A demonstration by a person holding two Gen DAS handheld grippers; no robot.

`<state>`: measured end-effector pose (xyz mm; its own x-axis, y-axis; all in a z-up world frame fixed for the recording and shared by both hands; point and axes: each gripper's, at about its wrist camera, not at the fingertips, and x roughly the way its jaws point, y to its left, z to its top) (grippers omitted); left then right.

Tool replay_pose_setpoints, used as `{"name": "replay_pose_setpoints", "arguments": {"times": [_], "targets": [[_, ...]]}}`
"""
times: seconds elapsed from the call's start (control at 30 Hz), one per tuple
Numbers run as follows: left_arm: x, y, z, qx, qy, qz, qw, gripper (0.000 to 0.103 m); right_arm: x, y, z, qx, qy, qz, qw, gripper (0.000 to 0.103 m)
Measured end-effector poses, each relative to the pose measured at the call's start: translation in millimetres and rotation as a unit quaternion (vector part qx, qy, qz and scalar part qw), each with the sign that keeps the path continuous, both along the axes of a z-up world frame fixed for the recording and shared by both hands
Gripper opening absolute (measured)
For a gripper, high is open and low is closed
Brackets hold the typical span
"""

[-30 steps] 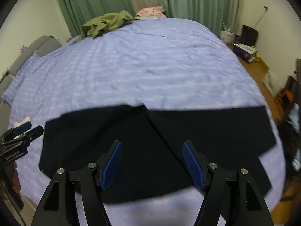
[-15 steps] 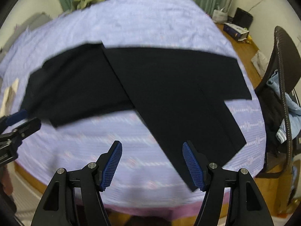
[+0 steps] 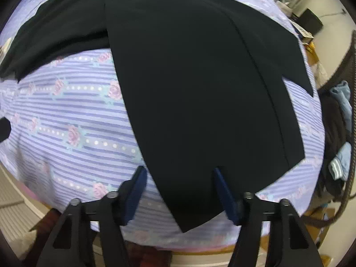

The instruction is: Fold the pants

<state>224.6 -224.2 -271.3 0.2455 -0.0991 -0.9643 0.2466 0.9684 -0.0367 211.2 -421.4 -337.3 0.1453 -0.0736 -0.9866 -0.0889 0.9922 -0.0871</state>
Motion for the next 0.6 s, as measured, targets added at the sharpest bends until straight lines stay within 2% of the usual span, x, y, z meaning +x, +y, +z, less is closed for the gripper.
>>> {"name": "replay_pose_setpoints", "arguments": {"times": [0.07,0.1,0.17,0.27,0.37,0.43,0.53,0.6], "targets": [[4,-7,0,0.008,0.000,-0.003,1.0000,0.081,3,-5,3,0.013,-0.009,0.008,1.000,0.015],[7,-10,1,0.009,0.000,-0.002,1.0000,0.081,5,-8,9,0.026,-0.013,0.016,0.999,0.007],[14,-14,8,0.005,-0.004,0.002,1.0000,0.081,9,-14,25,0.029,-0.032,0.023,0.999,0.004],[28,-26,24,0.000,-0.021,0.005,0.9998,0.081,19,-37,77,0.024,-0.100,0.013,0.995,0.003],[46,-47,38,-0.006,-0.042,0.002,0.9991,0.081,47,-78,134,0.006,-0.181,-0.005,0.983,0.003],[63,-71,48,-0.009,-0.066,-0.006,0.9978,0.081,84,-112,160,-0.015,-0.222,-0.011,0.975,0.003],[86,-99,56,-0.020,-0.088,-0.005,0.9959,0.081,136,-154,169,-0.034,-0.247,-0.019,0.968,0.003],[104,-117,55,-0.028,-0.092,-0.002,0.9953,0.081,170,-175,162,-0.047,-0.248,-0.021,0.967,0.003]]}}
